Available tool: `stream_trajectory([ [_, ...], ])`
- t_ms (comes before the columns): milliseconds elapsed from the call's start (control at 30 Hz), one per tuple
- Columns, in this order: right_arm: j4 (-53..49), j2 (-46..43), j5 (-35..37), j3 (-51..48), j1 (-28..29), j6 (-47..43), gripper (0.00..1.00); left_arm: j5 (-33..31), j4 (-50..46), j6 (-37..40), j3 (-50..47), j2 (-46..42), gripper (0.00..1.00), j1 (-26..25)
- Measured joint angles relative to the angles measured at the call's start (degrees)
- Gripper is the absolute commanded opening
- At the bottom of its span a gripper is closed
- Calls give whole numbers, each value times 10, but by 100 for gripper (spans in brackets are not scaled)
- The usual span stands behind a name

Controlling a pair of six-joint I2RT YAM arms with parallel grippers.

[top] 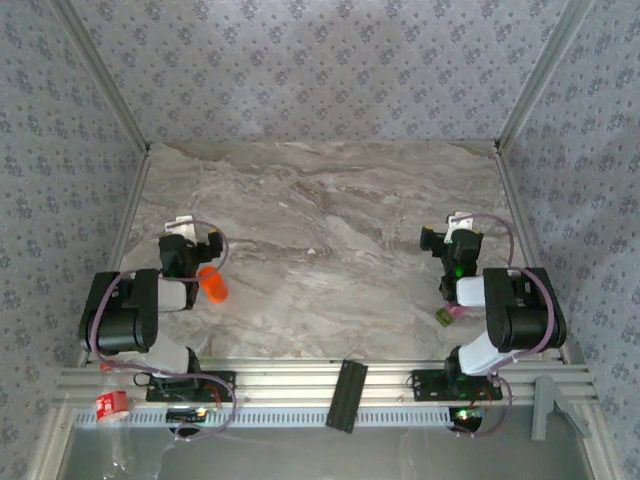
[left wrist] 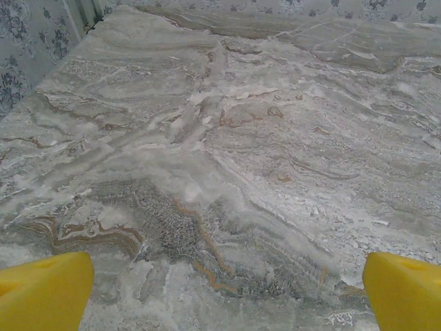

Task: Sort the pills into containers

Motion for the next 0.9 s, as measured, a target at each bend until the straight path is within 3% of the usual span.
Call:
stream_trajectory([
  [900,0,0,-10,0,-3,0,100,26,-62,5,40,0,99,-2],
])
